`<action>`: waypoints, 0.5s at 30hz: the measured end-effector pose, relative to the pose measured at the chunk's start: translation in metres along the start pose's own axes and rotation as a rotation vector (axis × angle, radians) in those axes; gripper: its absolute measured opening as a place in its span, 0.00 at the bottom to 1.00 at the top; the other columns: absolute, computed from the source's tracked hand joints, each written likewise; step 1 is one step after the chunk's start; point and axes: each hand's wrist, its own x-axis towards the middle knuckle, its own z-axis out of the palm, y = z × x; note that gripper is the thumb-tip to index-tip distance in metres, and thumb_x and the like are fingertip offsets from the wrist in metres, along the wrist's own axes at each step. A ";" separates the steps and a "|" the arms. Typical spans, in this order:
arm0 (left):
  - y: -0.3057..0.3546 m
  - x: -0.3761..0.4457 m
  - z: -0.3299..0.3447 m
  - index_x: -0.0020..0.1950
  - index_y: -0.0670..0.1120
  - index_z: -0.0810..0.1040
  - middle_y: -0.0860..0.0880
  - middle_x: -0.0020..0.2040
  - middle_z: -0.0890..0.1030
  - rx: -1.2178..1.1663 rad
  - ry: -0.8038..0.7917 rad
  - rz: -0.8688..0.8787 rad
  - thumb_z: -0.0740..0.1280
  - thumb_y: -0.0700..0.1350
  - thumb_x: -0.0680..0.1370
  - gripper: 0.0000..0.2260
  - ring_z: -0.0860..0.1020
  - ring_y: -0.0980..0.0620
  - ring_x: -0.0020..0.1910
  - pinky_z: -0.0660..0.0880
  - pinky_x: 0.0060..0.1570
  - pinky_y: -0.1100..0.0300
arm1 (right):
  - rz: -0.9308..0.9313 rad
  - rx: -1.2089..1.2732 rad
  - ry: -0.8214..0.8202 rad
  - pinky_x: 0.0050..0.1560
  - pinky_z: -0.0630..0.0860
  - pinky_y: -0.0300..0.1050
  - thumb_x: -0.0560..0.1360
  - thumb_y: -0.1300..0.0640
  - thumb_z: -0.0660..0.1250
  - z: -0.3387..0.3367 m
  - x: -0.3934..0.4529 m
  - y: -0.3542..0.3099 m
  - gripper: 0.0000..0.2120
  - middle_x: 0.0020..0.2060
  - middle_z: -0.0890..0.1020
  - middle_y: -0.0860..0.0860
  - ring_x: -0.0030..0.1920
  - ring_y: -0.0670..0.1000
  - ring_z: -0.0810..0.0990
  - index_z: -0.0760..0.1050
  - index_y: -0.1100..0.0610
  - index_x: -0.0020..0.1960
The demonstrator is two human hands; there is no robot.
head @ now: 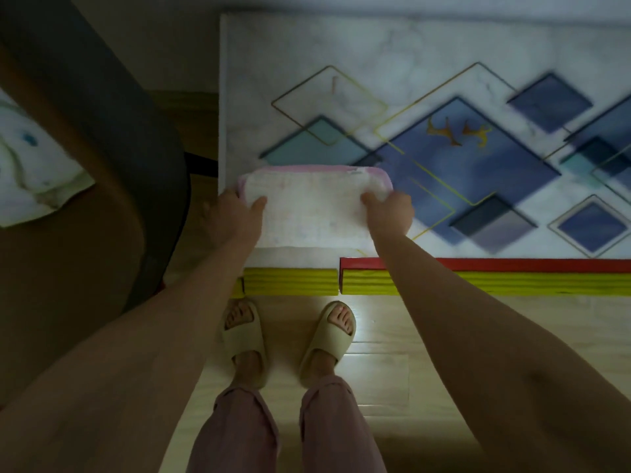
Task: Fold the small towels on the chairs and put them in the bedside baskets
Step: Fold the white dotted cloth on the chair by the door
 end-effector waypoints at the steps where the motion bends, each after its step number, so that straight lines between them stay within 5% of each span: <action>1: 0.001 0.001 -0.003 0.60 0.39 0.75 0.39 0.58 0.78 -0.026 -0.046 0.018 0.67 0.57 0.77 0.23 0.75 0.38 0.57 0.74 0.56 0.46 | -0.012 -0.013 -0.029 0.50 0.71 0.49 0.74 0.53 0.71 -0.002 -0.001 -0.002 0.22 0.57 0.80 0.60 0.58 0.61 0.78 0.72 0.64 0.63; 6: 0.021 -0.023 -0.015 0.62 0.37 0.72 0.41 0.58 0.77 -0.217 -0.088 0.118 0.63 0.47 0.81 0.16 0.75 0.46 0.53 0.68 0.45 0.60 | -0.121 0.044 -0.091 0.54 0.72 0.51 0.74 0.54 0.71 -0.018 -0.017 -0.005 0.20 0.56 0.80 0.60 0.57 0.61 0.77 0.73 0.65 0.61; 12: 0.024 -0.071 -0.058 0.61 0.40 0.73 0.45 0.52 0.77 -0.474 -0.071 0.222 0.64 0.48 0.81 0.14 0.75 0.50 0.49 0.71 0.46 0.59 | -0.271 0.140 -0.120 0.52 0.70 0.51 0.79 0.47 0.64 -0.051 -0.068 -0.027 0.14 0.45 0.78 0.50 0.50 0.55 0.76 0.73 0.59 0.54; 15: 0.013 -0.094 -0.095 0.52 0.40 0.75 0.46 0.44 0.77 -0.500 -0.004 0.257 0.60 0.51 0.82 0.14 0.75 0.52 0.43 0.71 0.43 0.58 | -0.310 0.218 -0.172 0.49 0.69 0.52 0.81 0.49 0.60 -0.065 -0.107 -0.044 0.12 0.36 0.71 0.45 0.40 0.51 0.72 0.67 0.57 0.48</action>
